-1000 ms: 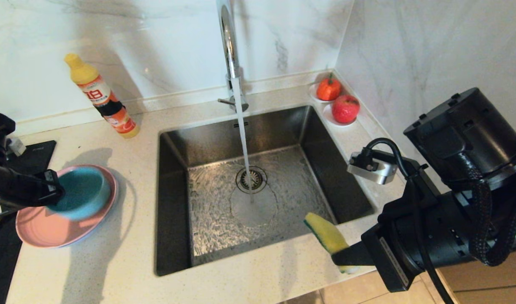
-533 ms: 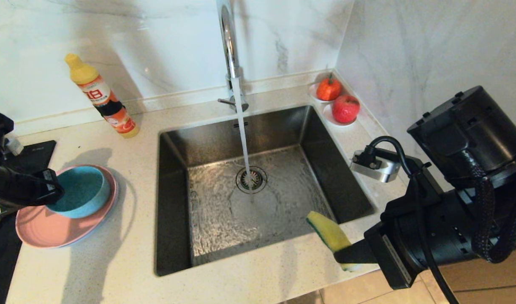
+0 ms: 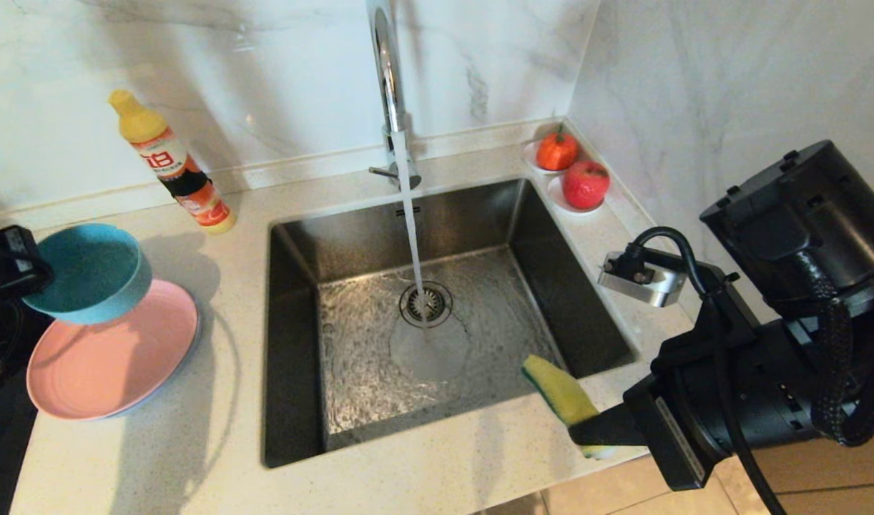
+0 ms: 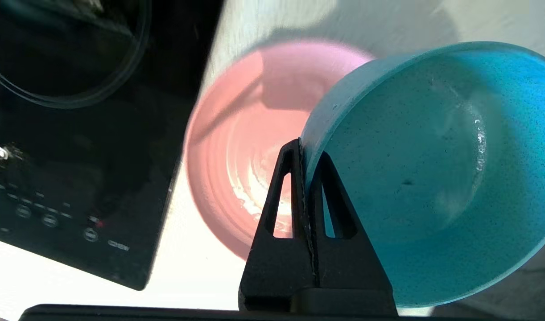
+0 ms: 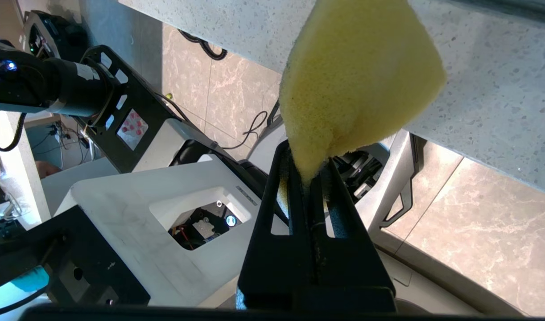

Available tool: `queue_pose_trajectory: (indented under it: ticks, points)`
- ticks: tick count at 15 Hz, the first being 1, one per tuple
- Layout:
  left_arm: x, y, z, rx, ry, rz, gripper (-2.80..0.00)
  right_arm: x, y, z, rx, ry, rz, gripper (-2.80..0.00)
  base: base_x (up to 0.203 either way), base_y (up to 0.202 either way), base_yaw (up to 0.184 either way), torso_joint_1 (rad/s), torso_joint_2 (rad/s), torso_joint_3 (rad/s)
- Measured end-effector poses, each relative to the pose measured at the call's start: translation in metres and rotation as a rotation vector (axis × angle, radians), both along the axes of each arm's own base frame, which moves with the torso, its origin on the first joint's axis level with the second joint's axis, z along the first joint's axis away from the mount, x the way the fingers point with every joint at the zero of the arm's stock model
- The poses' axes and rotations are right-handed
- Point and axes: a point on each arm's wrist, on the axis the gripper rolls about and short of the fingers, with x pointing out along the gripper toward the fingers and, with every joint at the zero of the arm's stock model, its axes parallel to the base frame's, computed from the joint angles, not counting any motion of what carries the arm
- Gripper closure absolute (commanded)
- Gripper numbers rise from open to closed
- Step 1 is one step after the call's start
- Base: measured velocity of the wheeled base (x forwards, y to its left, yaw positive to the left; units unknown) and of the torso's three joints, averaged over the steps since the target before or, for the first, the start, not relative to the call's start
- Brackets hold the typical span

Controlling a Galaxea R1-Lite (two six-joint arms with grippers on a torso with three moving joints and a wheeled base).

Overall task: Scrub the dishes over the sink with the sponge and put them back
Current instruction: Pick up a bowl and the sponge, then wash the bowl

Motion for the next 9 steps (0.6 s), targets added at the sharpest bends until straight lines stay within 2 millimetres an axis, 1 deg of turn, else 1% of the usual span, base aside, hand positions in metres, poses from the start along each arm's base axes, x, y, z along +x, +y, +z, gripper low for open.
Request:
queue_pose_trajectory:
  ticks: [2, 5, 7, 9]
  points:
    - [-0.012, -0.009, 0.015, 0.013, -0.035, -0.018, 0.00, -0.001, -0.001, -0.001, -0.002, 0.002, 0.001, 0.00, 0.000, 0.000, 0.000, 0.000, 0.00, 0.000]
    - [-0.025, -0.039, 0.036, -0.003, -0.049, -0.117, 0.00, -0.002, -0.002, 0.000, 0.000, 0.002, 0.001, 0.00, 0.000, 0.000, 0.000, 0.000, 0.00, 0.000]
    - [-0.029, -0.060, 0.043, -0.041, -0.053, -0.188, 0.00, -0.002, -0.002, 0.000, 0.001, 0.000, 0.001, 0.00, 0.000, 0.000, 0.000, 0.000, 0.00, 0.000]
    - [-0.030, -0.079, 0.046, -0.078, -0.053, -0.250, 0.00, -0.003, -0.003, -0.001, 0.000, 0.000, 0.000, 0.00, 0.000, 0.000, 0.000, 0.000, 0.00, 0.000]
